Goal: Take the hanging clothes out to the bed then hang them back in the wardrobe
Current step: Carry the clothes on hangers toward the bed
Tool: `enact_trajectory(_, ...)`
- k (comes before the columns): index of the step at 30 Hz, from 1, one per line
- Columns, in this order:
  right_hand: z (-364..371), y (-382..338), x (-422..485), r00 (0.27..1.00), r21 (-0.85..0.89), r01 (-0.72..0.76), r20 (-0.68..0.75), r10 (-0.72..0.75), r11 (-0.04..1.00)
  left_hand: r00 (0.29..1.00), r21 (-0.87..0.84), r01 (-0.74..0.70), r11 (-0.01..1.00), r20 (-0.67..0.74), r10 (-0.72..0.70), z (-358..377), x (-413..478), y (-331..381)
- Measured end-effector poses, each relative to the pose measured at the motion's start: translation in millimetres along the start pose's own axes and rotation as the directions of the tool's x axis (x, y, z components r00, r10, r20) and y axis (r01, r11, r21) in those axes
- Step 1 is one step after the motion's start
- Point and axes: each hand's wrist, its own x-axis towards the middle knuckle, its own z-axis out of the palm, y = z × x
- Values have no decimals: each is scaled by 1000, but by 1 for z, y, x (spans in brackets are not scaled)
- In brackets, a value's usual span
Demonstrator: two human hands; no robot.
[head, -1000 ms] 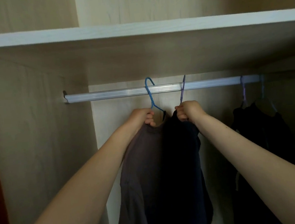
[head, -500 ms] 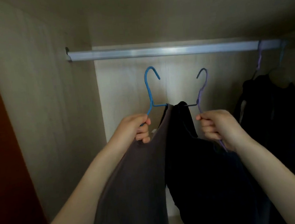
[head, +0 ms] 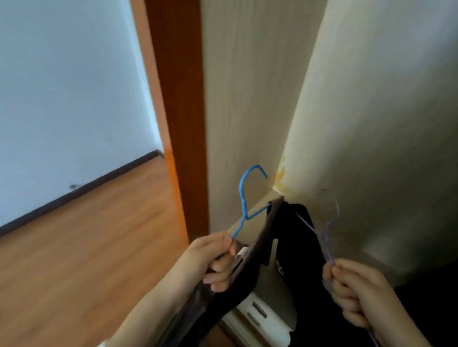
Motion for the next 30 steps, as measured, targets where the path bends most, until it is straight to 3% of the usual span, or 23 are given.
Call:
enact_trajectory(3, 32, 15, 8, 980, -92, -109, 156, 122, 990, 975, -83, -85, 993, -213, 66, -26, -59, -16)
enact_trajectory(5, 60, 18, 17, 949, -154, -138, 262, 175, 978, 921, -98, -165, 981, -372, 117, -41, -99, -21)
enact_trajectory(11, 162, 11, 42, 856, -292, 2, 495, 149, 956, 633, -6, -439, 898, -712, 304, -77, -195, -18)
enact_trajectory(14, 214, 0, 61, 789, -305, 82, 602, 125, 949, 495, 61, -525, 849, -790, 362, -101, -222, -10)
enact_trajectory(18, 287, -12, 94, 703, -330, 198, 704, 101, 923, 379, 111, -581, 806, -840, 389, -148, -239, 2)
enact_trajectory(25, 440, -20, 169, 619, -373, 417, 784, 41, 829, 190, 190, -555, 810, -919, 345, -268, -233, 47)
enact_trajectory(30, 553, -38, 203, 536, -371, 459, 840, 81, 807, 64, 266, -514, 815, -936, 346, -322, -248, 115)
